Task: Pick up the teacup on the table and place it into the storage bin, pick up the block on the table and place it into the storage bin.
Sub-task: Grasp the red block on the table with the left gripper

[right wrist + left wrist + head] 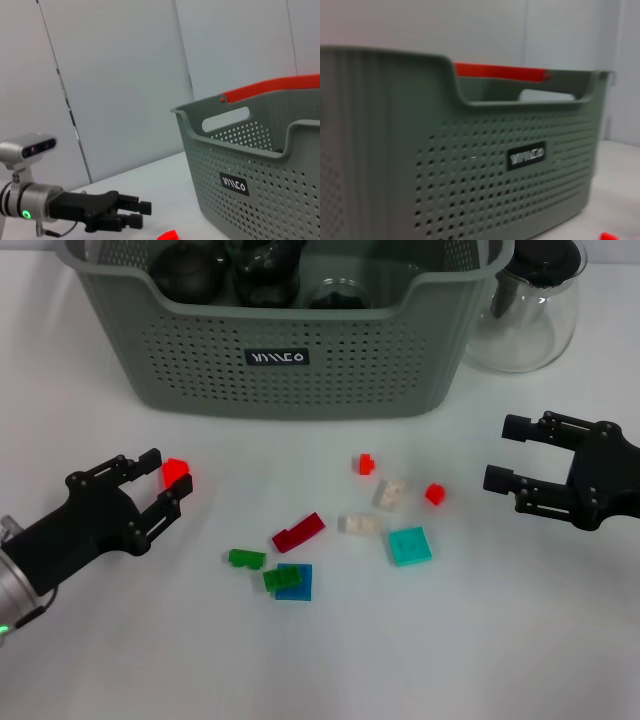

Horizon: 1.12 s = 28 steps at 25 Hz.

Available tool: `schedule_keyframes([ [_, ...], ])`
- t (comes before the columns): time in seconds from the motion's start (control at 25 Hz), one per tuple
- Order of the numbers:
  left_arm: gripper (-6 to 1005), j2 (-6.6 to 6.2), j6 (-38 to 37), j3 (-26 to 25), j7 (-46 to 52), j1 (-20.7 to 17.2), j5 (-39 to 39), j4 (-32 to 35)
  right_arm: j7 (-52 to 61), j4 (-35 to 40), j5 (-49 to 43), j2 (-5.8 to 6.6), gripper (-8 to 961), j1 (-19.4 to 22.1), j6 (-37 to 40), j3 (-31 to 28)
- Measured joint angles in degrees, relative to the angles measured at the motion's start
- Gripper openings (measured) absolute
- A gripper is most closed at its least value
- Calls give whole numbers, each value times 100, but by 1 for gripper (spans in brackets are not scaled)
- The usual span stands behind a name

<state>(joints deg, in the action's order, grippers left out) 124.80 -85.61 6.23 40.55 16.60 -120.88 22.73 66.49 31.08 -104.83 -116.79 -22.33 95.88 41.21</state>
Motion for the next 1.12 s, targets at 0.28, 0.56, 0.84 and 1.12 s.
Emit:
schedule_keyframes([
  [0.28, 479, 1, 650, -727, -1104, 47, -8, -779, 3, 4, -3, -8, 765, -6, 0, 1],
  [0.56, 487, 0, 1049, -881, -1315, 125, -15, -985, 6, 3, -3, -11, 765, -5, 4, 2],
  [0.84, 489, 0, 1258, -878, -1384, 223, -20, -1071, 13, 4, -3, -9, 764, -20, 6, 2],
  [1.12, 490, -11, 1440, -889, -1377, 266, -27, -1095, 13, 3, -3, 0, 764, 7, 12, 1],
])
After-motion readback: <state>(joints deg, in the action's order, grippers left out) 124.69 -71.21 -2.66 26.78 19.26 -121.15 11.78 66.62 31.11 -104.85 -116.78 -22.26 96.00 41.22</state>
